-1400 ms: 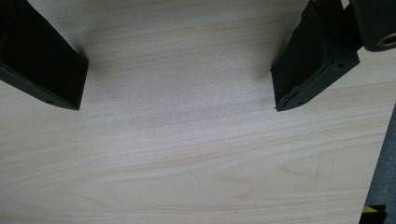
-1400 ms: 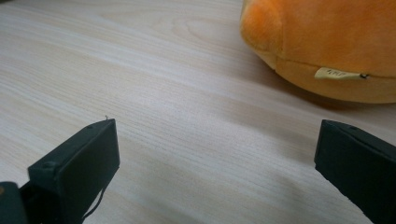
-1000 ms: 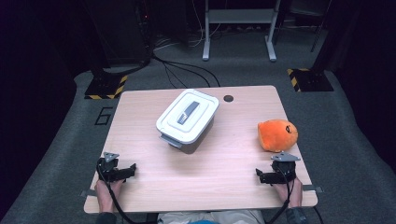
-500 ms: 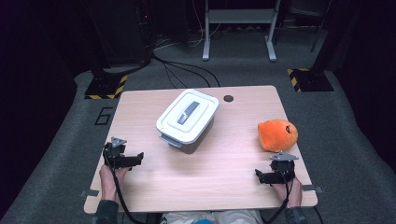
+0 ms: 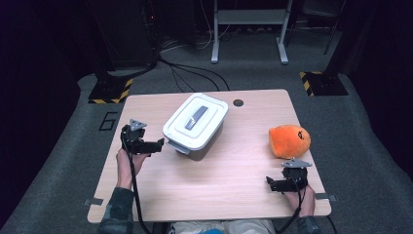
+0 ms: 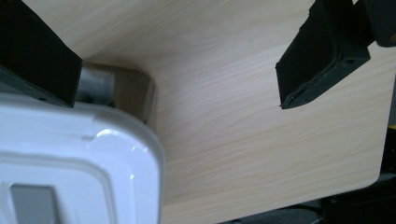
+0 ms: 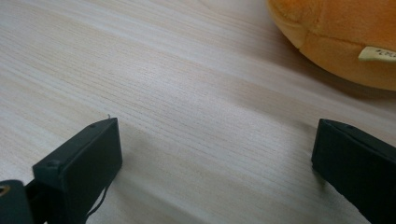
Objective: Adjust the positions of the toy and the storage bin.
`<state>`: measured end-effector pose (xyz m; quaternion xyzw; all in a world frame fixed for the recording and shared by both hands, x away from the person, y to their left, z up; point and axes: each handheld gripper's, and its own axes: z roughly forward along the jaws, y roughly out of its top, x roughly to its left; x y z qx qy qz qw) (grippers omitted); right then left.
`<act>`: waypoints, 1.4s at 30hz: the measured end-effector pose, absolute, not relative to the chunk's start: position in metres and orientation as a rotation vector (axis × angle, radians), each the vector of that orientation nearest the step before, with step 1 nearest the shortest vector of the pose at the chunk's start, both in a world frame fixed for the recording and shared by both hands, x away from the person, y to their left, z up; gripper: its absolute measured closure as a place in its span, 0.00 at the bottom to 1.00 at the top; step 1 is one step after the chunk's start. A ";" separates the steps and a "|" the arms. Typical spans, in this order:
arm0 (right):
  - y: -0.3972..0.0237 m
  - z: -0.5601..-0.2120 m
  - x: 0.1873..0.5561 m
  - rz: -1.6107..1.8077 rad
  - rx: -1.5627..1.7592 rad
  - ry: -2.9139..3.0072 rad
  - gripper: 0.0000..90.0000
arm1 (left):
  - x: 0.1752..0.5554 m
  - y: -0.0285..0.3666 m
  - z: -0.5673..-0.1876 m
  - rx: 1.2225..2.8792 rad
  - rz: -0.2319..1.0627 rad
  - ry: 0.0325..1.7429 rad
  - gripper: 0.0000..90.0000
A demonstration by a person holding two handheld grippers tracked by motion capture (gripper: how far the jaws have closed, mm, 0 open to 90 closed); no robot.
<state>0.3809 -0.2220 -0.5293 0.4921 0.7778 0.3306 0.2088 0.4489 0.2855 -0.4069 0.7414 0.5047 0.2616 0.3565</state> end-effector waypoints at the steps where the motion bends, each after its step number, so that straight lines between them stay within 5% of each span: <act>1: -0.222 -0.529 0.381 0.920 1.369 2.164 0.01 | 0.449 0.285 -0.407 1.914 0.675 1.303 0.00; 29: -0.222 -0.529 0.381 0.922 1.369 2.161 0.02 | 0.534 0.184 -0.380 2.050 0.614 1.183 0.00; 38: -0.222 -0.529 0.380 0.921 1.371 2.160 0.02 | 0.546 0.166 -0.390 2.099 0.563 1.130 0.42; 42: -0.222 -0.529 0.380 0.924 1.371 2.161 0.02 | 0.545 0.161 -0.389 2.111 0.582 1.094 0.53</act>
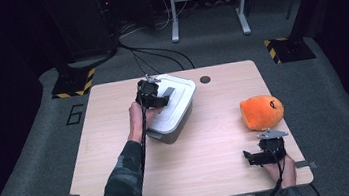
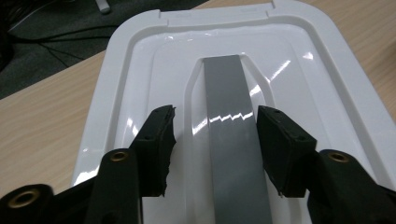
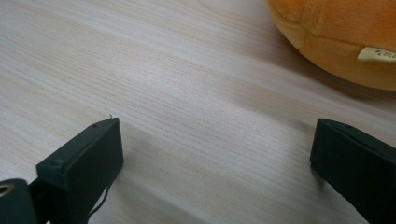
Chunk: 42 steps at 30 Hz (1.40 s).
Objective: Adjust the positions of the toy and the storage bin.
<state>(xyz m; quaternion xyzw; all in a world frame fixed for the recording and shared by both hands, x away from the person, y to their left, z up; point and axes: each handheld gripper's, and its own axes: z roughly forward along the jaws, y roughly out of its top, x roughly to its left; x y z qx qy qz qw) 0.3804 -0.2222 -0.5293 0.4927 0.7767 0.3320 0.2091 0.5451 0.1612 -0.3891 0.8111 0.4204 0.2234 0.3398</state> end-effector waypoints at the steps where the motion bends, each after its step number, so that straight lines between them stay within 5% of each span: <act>1: -0.222 -0.529 0.380 0.924 1.371 2.161 0.02 | 0.544 0.160 -0.389 2.114 0.585 1.090 0.56; 6: -0.222 -0.529 0.380 0.926 1.369 2.161 0.03 | 0.542 0.157 -0.391 2.097 0.572 1.067 0.71; 42: -0.223 -0.529 0.380 0.929 1.366 2.159 0.04 | 0.500 0.152 -0.391 2.143 0.470 0.913 0.73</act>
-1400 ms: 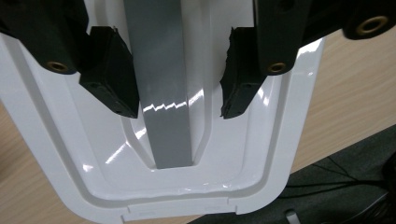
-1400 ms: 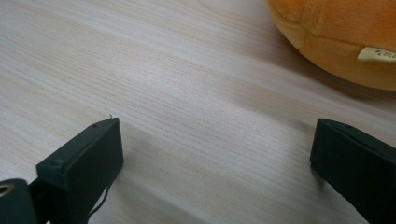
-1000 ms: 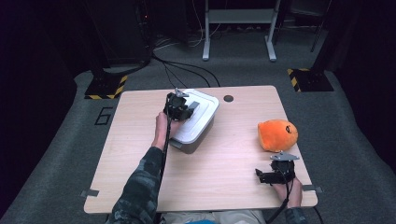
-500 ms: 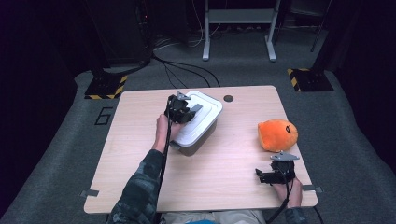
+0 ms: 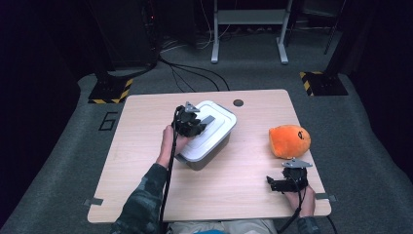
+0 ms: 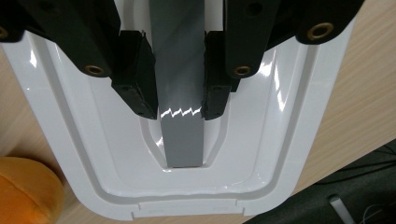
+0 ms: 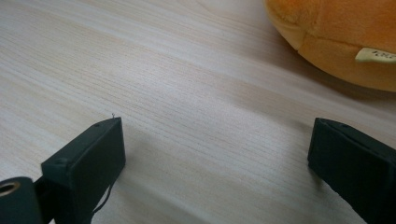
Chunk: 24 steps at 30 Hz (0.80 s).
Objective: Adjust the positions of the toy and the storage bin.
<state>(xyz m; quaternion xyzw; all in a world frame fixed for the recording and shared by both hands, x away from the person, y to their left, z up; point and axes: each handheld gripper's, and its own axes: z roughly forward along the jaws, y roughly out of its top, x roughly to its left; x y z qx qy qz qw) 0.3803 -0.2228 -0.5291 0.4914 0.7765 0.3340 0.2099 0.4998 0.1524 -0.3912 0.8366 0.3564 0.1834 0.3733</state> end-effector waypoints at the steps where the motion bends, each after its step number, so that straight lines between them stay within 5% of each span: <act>1: -0.223 -0.529 0.380 0.929 1.367 2.159 0.04 | 0.500 0.152 -0.391 2.143 0.470 0.913 0.73; 24: -0.223 -0.529 0.380 0.926 1.368 2.157 0.04 | 0.451 0.153 -0.392 2.192 0.405 0.751 0.73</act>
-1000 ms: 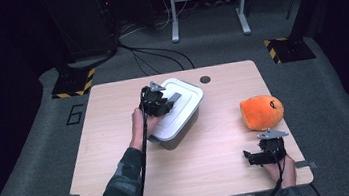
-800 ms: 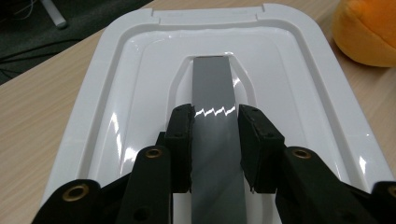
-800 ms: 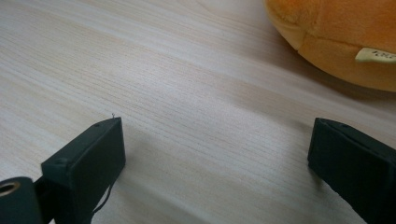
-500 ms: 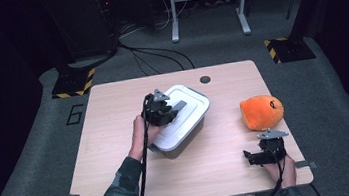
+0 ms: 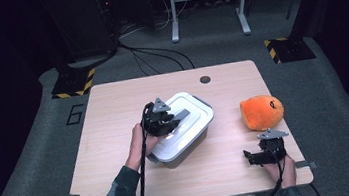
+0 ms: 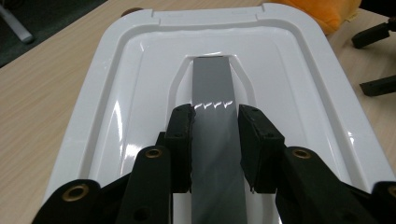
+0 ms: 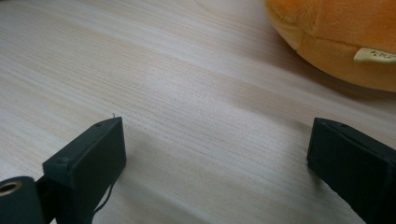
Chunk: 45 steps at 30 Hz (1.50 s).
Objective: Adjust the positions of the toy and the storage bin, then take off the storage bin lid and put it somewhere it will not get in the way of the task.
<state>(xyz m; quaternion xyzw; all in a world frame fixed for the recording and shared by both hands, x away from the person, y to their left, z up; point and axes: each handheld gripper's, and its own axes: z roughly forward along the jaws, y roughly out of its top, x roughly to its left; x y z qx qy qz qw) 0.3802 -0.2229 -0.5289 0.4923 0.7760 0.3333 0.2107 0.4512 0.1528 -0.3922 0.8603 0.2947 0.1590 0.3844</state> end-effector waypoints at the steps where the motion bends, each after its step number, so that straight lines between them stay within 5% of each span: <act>1: -0.223 -0.529 0.380 0.927 1.369 2.156 0.04 | 0.450 0.153 -0.392 2.194 0.397 0.743 0.73; 17: -0.223 -0.529 0.380 0.925 1.370 2.152 0.05 | 0.432 0.152 -0.390 2.233 0.393 0.689 0.73; 21: -0.223 -0.529 0.380 0.925 1.371 2.151 0.05 | 0.434 0.147 -0.390 2.238 0.412 0.710 0.65; 25: -0.223 -0.529 0.380 0.929 1.378 2.146 0.05 | 0.435 0.146 -0.390 2.235 0.390 0.705 0.72; 45: -0.223 -0.529 0.380 0.929 1.381 2.144 0.05 | 0.427 0.152 -0.371 2.201 0.443 0.697 0.73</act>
